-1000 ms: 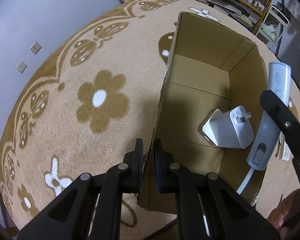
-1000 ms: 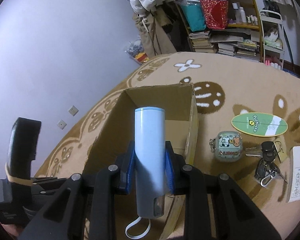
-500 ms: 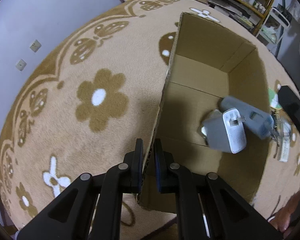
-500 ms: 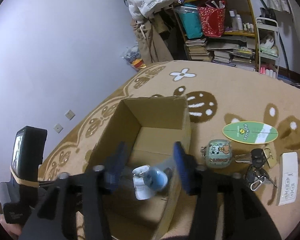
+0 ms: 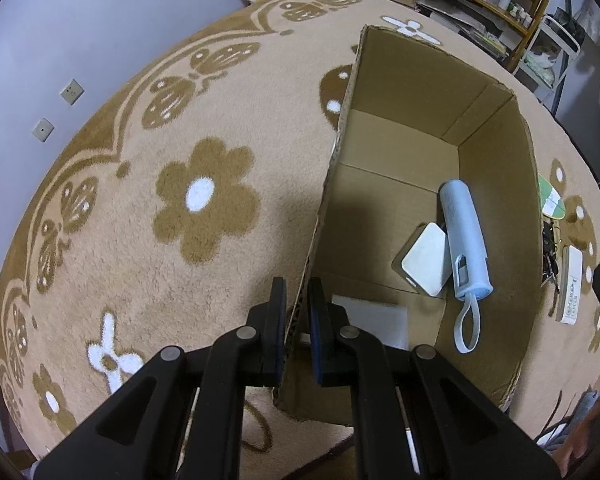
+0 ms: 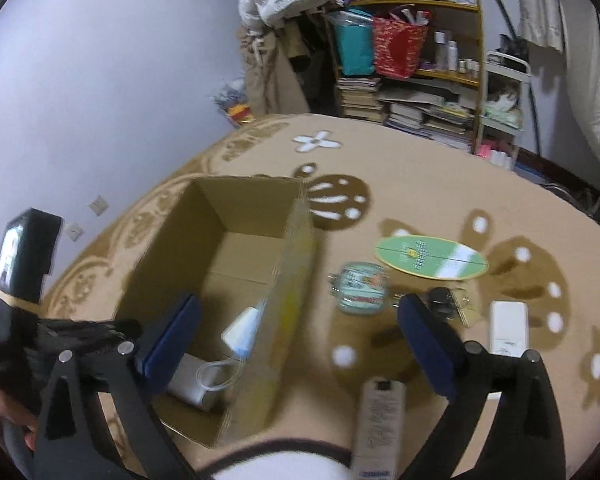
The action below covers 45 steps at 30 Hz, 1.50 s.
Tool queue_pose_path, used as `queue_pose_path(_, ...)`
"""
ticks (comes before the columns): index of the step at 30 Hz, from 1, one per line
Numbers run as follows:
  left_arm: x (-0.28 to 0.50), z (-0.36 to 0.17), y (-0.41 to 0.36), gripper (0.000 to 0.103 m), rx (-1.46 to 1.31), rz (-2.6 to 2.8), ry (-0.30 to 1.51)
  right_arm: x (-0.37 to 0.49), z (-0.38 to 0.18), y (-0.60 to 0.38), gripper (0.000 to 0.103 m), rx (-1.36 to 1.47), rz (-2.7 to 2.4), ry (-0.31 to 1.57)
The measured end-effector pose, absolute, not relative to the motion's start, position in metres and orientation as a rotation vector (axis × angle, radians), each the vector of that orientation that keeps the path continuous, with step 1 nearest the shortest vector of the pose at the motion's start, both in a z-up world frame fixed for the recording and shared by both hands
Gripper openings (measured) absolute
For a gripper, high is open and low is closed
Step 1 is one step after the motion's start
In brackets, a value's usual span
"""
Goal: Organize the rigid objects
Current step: 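Move the right gripper to the white TV remote and grasp it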
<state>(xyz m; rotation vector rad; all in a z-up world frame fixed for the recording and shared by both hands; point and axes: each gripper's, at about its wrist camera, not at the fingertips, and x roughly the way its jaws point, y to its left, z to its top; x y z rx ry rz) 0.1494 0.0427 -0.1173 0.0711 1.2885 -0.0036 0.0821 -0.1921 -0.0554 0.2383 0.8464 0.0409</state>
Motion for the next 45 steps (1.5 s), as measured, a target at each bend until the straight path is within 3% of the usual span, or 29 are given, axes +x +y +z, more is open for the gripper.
queue_pose_path(16, 0.149, -0.118, 0.042, 0.01, 0.075, 0.003, 1.281, 0.056, -0.093, -0.224, 0.103, 0.356, -0.069, 0.962)
queue_pose_path(43, 0.148, -0.117, 0.043, 0.01, 0.065, 0.004, 1.285, 0.057, -0.189, -0.225, 0.103, 0.359, -0.162, 1.31)
queue_pose_path(45, 0.148, -0.117, 0.043, 0.01, 0.067, 0.005, 1.285, 0.057, -0.19, -0.222, 0.1, 0.334, -0.171, 1.324)
